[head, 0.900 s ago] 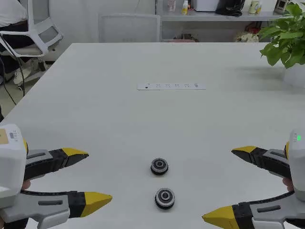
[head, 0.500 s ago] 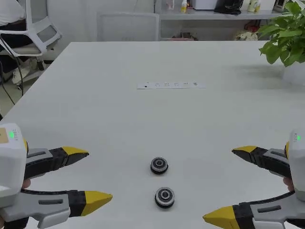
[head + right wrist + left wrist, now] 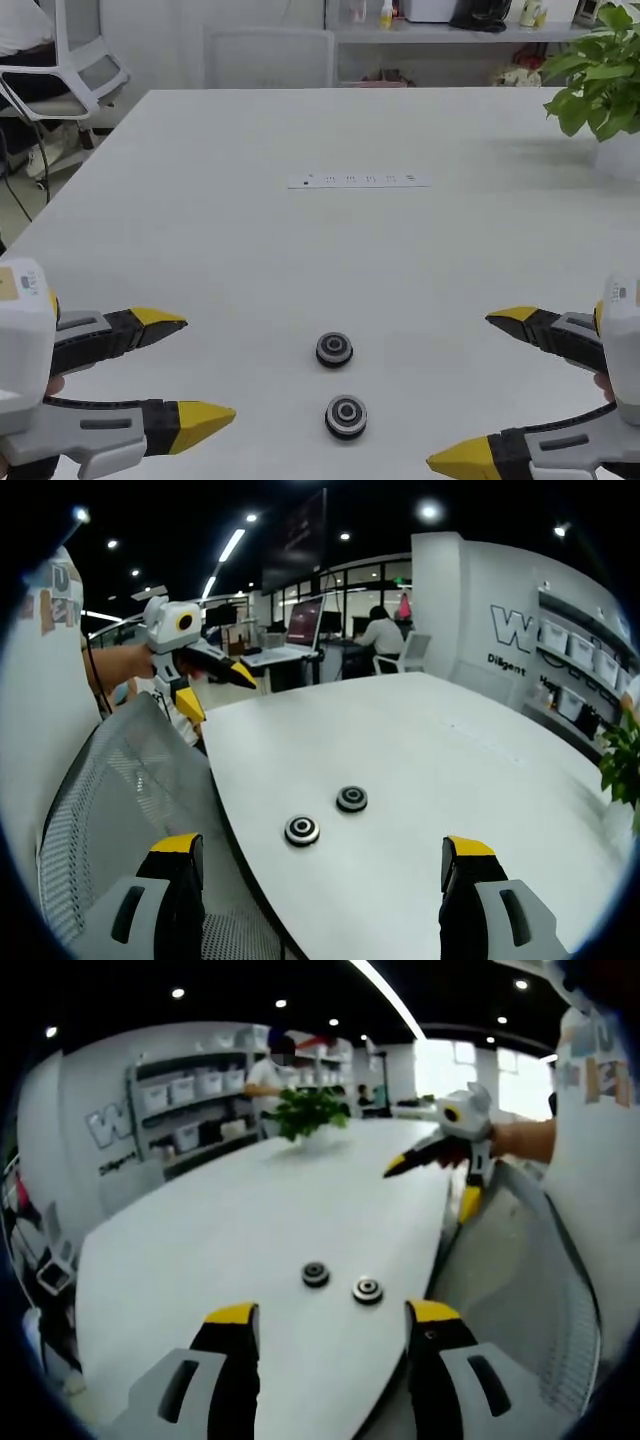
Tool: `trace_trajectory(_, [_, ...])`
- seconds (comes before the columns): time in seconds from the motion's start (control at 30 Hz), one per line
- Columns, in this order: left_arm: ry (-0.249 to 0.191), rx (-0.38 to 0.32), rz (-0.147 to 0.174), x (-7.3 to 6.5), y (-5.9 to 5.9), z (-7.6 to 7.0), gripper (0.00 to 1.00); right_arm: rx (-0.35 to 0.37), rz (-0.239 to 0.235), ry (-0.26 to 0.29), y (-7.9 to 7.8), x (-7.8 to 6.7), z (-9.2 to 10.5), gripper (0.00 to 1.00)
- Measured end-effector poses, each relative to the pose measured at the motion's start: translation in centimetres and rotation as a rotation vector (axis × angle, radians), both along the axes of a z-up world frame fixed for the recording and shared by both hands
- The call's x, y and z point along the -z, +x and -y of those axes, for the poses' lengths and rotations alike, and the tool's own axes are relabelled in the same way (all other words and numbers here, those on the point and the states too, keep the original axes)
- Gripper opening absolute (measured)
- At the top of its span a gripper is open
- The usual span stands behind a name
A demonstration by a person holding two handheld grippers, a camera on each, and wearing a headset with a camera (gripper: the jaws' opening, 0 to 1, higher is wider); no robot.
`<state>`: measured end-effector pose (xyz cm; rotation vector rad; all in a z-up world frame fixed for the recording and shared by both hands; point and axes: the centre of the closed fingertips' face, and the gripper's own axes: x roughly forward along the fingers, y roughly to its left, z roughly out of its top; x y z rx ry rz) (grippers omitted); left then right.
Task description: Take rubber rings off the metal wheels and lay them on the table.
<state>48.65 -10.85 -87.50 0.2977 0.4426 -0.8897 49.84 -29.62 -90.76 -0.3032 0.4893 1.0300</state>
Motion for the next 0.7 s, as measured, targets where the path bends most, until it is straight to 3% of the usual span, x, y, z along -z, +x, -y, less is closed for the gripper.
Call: trace_trajectory(0.7, [0.005,0.002,-0.003,0.18,-0.42,0.04,0.59,-0.013,0.011,-0.023,-0.38,0.31,0.04,0.97])
